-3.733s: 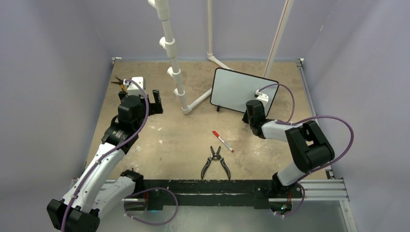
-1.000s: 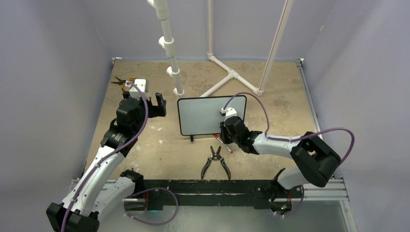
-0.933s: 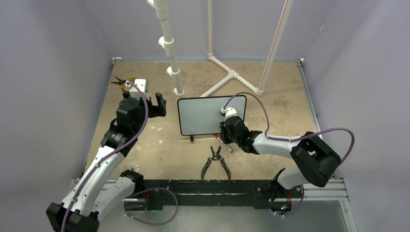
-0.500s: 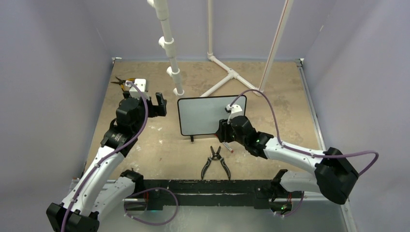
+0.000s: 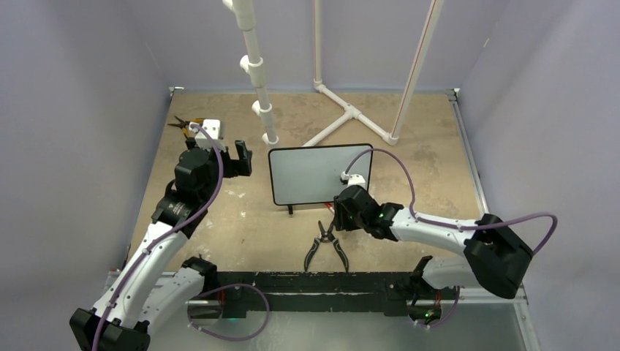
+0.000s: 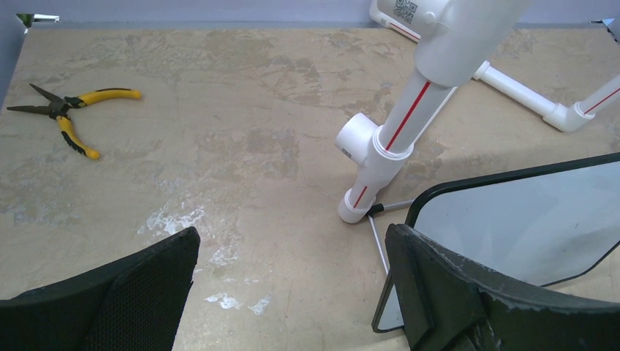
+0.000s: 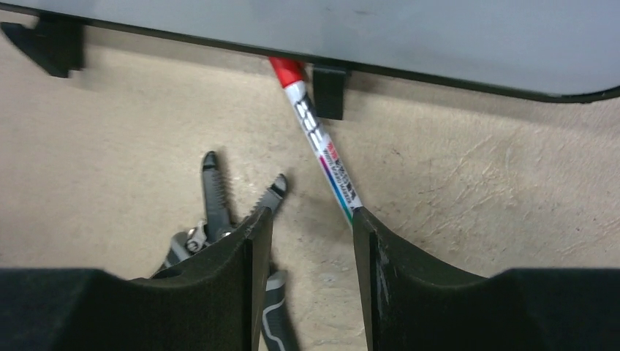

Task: Write a sentence on the whiteboard
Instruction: Pick up the whiteboard marker from the center of the board.

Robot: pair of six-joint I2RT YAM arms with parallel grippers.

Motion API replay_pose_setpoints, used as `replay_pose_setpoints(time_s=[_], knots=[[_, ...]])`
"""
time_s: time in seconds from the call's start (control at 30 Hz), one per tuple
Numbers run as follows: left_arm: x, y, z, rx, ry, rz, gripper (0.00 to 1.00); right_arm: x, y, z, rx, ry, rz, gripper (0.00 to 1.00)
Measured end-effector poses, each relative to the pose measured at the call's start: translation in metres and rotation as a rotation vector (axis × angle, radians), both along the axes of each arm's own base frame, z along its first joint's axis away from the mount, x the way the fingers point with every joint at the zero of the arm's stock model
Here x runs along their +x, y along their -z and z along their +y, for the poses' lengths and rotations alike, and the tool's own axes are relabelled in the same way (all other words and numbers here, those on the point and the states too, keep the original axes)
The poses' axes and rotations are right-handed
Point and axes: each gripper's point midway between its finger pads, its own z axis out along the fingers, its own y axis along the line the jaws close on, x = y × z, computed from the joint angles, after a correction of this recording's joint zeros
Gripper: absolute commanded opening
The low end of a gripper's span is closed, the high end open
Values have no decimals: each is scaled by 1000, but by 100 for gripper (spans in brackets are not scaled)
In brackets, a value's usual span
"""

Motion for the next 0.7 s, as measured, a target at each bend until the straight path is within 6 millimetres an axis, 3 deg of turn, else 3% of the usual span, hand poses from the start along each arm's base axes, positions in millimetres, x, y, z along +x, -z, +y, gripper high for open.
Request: replay_pose_setpoints(time_s=[0.17,0.43,0.7], knots=[[0,0,-1,-1,5,1,98,0,20,-8,-79,46,31,45],[-1,1,-5,-5,29,6,98,2,21,-9,-107,70,21,36],[1,-3,-10,-28,47,-13,98,0,22,-8,-107,66,23,9]])
